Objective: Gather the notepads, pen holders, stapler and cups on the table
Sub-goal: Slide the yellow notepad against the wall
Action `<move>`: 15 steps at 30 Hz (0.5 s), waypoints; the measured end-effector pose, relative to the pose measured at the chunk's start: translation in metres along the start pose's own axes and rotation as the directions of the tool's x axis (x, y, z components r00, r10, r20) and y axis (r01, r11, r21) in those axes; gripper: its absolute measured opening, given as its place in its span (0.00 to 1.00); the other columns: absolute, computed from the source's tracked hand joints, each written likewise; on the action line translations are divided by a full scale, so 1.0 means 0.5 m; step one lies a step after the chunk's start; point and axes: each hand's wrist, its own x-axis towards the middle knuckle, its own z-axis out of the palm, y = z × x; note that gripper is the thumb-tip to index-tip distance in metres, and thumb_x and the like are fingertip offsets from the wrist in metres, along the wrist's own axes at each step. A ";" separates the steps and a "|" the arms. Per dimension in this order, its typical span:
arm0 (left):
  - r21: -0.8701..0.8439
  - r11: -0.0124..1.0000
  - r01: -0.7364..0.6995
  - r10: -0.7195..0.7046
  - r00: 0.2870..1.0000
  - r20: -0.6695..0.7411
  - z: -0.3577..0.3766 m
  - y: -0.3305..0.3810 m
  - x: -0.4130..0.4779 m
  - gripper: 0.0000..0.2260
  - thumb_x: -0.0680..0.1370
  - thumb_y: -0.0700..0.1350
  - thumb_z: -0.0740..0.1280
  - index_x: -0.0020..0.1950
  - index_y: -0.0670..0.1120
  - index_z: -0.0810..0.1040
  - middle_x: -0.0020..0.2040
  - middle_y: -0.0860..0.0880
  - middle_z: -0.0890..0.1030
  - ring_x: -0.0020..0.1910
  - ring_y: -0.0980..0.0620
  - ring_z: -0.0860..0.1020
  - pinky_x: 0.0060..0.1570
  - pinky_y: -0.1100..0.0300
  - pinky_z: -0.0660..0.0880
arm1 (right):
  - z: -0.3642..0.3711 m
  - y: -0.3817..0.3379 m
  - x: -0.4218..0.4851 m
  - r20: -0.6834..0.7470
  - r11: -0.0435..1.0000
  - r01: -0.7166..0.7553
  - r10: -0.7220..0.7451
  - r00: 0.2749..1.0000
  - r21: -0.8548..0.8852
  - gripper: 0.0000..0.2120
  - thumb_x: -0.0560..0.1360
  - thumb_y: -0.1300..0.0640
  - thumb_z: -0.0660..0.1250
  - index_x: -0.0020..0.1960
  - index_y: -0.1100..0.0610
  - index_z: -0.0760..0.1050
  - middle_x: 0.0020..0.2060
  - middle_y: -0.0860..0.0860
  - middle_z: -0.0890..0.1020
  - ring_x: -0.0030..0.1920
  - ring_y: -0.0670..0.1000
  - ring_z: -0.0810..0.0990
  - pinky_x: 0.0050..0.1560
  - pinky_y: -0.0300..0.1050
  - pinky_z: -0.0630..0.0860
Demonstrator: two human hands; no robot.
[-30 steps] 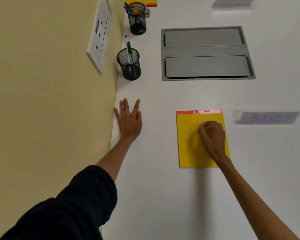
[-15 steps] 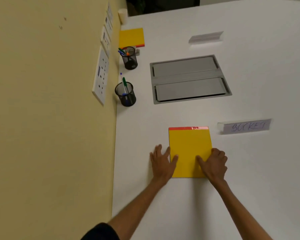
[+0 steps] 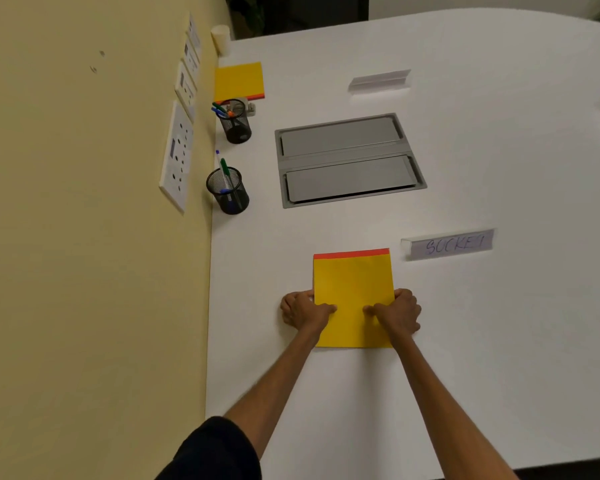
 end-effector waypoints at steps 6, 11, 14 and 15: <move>-0.089 0.995 -0.032 0.033 0.999 0.004 -0.042 0.038 -0.074 0.23 0.65 0.40 0.81 0.56 0.47 0.77 0.57 0.49 0.72 0.60 0.50 0.69 0.60 0.52 0.70 | -0.003 0.059 -0.025 0.021 0.980 0.175 -0.177 0.984 0.091 0.33 0.62 0.47 0.79 0.58 0.59 0.68 0.54 0.57 0.75 0.57 0.60 0.73 0.55 0.56 0.71; -0.283 0.957 -0.058 0.083 0.994 0.077 -0.053 0.040 -0.090 0.23 0.69 0.31 0.76 0.61 0.39 0.73 0.58 0.40 0.79 0.50 0.47 0.78 0.44 0.58 0.76 | -0.016 0.068 -0.048 0.094 0.939 0.197 -0.231 0.969 0.282 0.32 0.68 0.50 0.77 0.63 0.58 0.64 0.60 0.58 0.75 0.58 0.62 0.76 0.56 0.57 0.75; -0.332 0.934 -0.136 0.144 0.990 0.001 -0.070 0.044 -0.100 0.23 0.69 0.30 0.74 0.62 0.41 0.73 0.57 0.43 0.79 0.49 0.48 0.78 0.38 0.66 0.75 | -0.005 0.050 -0.055 0.053 0.918 0.252 -0.281 0.958 0.305 0.30 0.71 0.54 0.75 0.68 0.59 0.65 0.63 0.59 0.76 0.59 0.61 0.76 0.57 0.54 0.74; -0.347 0.921 -0.175 0.174 0.984 -0.034 -0.079 0.047 -0.101 0.24 0.69 0.29 0.73 0.62 0.43 0.73 0.57 0.44 0.79 0.49 0.48 0.79 0.37 0.67 0.75 | 0.001 0.040 -0.059 0.032 0.909 0.270 -0.295 0.955 0.318 0.29 0.72 0.54 0.74 0.67 0.59 0.67 0.62 0.58 0.76 0.59 0.61 0.77 0.57 0.53 0.75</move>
